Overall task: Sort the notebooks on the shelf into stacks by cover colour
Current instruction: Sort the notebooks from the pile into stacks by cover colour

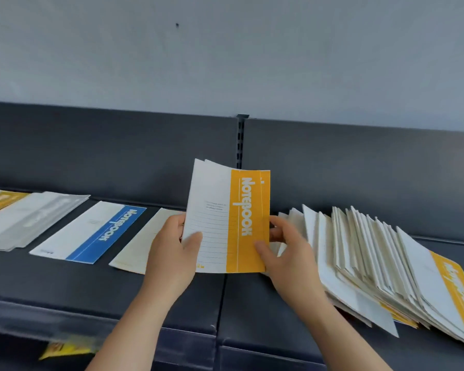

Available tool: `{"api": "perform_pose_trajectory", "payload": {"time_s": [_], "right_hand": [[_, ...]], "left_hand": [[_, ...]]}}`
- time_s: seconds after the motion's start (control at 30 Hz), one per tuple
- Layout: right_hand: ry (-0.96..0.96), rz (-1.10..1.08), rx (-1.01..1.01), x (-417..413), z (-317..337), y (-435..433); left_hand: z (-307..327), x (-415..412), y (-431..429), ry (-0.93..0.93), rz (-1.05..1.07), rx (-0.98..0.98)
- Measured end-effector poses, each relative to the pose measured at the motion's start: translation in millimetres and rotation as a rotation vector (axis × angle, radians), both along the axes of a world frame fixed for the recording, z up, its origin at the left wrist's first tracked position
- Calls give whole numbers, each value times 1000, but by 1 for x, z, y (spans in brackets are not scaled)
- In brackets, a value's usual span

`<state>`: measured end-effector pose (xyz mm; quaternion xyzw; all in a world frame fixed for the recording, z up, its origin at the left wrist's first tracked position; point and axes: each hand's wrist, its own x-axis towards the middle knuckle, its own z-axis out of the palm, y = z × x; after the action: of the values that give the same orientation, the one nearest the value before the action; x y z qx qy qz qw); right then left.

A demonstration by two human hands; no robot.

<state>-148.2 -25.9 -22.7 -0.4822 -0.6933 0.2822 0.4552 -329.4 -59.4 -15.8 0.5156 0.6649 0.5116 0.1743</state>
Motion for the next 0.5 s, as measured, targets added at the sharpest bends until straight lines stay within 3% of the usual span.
{"api": "perform_pose_trajectory", "payload": {"time_s": [0.37, 0.5], "right_hand": [[-94, -28, -128, -134, -19, 1], [-280, -125, -153, -152, -40, 8]], "left_hand": [[-29, -137, 20, 238, 37, -171], [-45, -154, 36, 305, -13, -256]]}}
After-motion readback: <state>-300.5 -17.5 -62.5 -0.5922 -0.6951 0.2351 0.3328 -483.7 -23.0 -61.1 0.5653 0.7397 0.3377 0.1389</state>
